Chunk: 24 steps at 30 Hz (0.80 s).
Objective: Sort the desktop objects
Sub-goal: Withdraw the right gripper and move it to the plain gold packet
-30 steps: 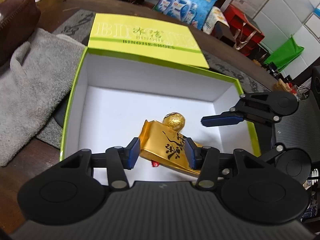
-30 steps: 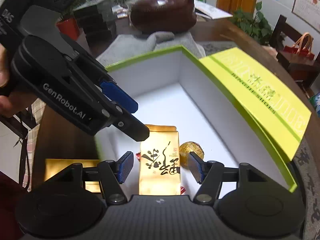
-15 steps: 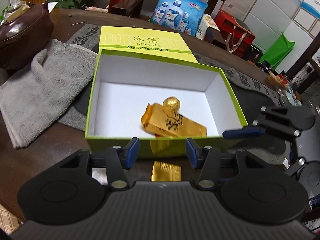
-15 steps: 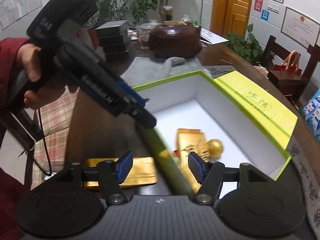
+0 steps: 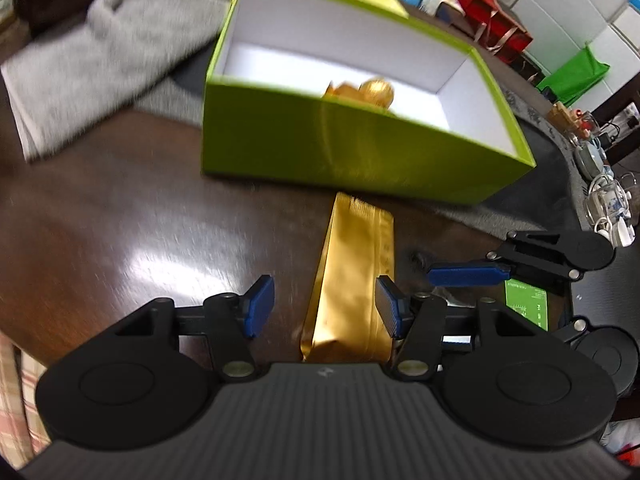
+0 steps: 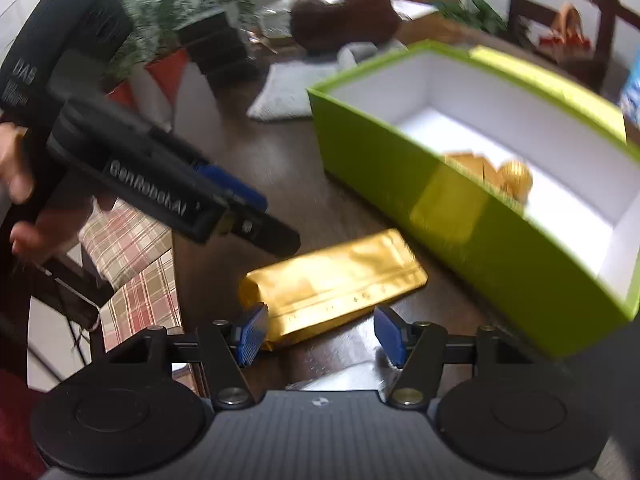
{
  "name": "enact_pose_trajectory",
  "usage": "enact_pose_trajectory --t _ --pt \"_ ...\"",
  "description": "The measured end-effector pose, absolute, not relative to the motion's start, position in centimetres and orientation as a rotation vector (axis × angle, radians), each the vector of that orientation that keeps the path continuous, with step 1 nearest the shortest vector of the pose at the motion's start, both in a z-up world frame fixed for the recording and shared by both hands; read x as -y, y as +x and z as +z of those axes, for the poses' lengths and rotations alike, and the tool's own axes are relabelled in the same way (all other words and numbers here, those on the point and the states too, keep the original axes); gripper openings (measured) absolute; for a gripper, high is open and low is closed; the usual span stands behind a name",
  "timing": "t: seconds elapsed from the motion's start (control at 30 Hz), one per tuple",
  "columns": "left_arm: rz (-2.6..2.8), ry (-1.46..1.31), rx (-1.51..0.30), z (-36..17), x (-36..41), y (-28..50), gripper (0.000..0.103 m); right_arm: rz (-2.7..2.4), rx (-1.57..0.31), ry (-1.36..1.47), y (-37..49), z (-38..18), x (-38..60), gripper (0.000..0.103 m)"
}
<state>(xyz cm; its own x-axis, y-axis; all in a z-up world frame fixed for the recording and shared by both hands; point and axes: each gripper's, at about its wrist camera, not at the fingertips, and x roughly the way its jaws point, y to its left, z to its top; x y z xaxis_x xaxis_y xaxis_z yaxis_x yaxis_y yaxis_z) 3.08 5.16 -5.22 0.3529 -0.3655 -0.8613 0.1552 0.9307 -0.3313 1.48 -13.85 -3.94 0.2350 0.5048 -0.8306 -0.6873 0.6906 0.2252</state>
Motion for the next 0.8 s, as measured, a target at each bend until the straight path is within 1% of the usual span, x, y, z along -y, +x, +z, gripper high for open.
enact_pose_trajectory --t 0.2,0.27,0.37,0.63,0.8 --pt "-0.344 -0.210 -1.196 -6.2 -4.9 2.7 0.054 0.791 -1.101 -0.144 1.2 -5.7 13.6 0.060" --pt "-0.349 -0.211 -1.199 -6.4 -4.8 2.7 0.050 0.787 -1.117 -0.121 1.2 -6.2 13.6 0.058" --pt "-0.348 -0.218 -1.199 -6.5 -5.0 2.5 0.050 0.800 -1.130 -0.124 1.1 -6.5 13.6 0.057" --pt "-0.342 -0.245 -1.189 -5.8 -6.5 1.0 0.050 0.761 -1.079 -0.169 2.6 -4.4 15.6 0.057" --pt "-0.372 -0.240 -1.171 -5.0 -5.9 -0.3 0.050 0.751 -1.097 -0.128 4.1 -4.8 15.6 0.057"
